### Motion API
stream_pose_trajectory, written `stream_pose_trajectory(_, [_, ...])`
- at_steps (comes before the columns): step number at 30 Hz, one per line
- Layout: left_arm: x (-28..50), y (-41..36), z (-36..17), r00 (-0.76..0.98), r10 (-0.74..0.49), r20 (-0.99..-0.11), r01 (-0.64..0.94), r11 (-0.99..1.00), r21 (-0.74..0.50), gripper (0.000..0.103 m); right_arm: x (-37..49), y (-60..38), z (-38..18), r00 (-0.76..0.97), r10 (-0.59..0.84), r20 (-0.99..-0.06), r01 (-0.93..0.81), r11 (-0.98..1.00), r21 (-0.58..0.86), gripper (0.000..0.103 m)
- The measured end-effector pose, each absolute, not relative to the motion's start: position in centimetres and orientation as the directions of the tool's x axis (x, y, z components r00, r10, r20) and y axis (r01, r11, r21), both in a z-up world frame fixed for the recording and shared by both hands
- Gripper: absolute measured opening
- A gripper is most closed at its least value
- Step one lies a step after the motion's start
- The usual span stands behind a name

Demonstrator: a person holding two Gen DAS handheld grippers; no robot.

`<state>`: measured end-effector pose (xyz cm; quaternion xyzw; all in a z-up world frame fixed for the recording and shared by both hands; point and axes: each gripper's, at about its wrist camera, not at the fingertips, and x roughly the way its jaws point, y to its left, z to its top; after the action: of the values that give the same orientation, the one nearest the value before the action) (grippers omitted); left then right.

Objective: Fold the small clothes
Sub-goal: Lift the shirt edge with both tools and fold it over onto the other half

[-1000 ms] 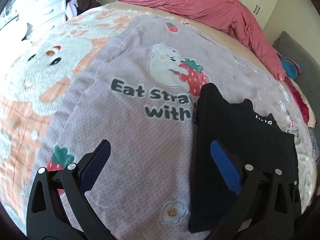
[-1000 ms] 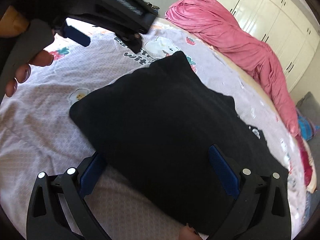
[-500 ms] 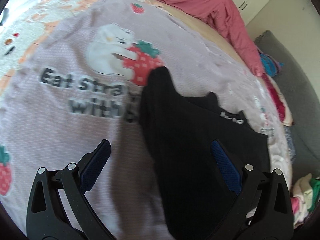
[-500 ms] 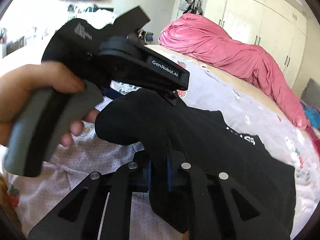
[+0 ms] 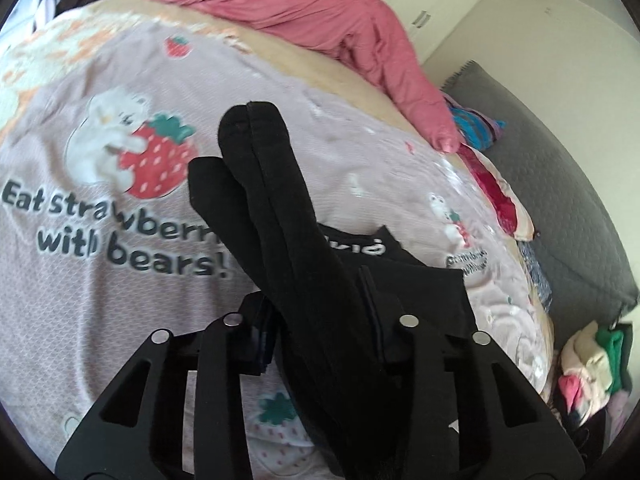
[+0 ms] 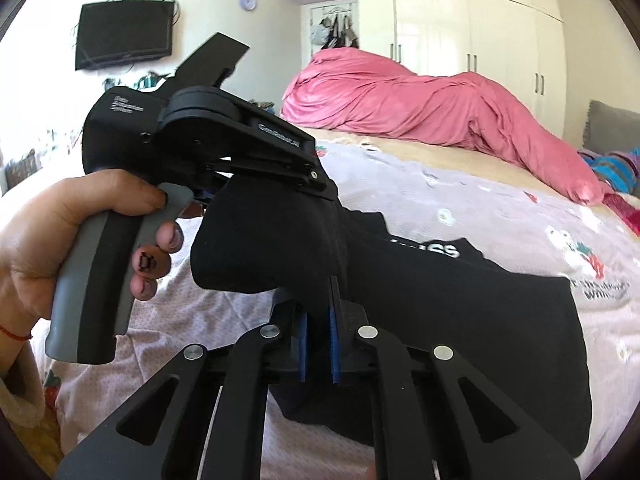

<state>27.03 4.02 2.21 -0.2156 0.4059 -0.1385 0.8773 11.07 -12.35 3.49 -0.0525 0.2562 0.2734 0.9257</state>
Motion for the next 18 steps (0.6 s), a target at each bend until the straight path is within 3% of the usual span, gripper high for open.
stream_pose_trajectory(9, [26.3, -0.9, 4.6, 0.647, -0.444, -0.620, 0.154, 0.872, -0.464, 0.025, 9.6, -16.2, 4.4, 0.742, 0.472, -0.476, -0.464, 0.874, 0.144, 0.006])
stream_pose_trajectory(18, [28.1, -8.3, 4.5, 0.579, -0.478, -0.661, 0.210, 0.870, -0.446, 0.025, 9.4, -22.7, 3.3, 0.753, 0.447, -0.482, -0.324, 0.890, 0.320, 0.006])
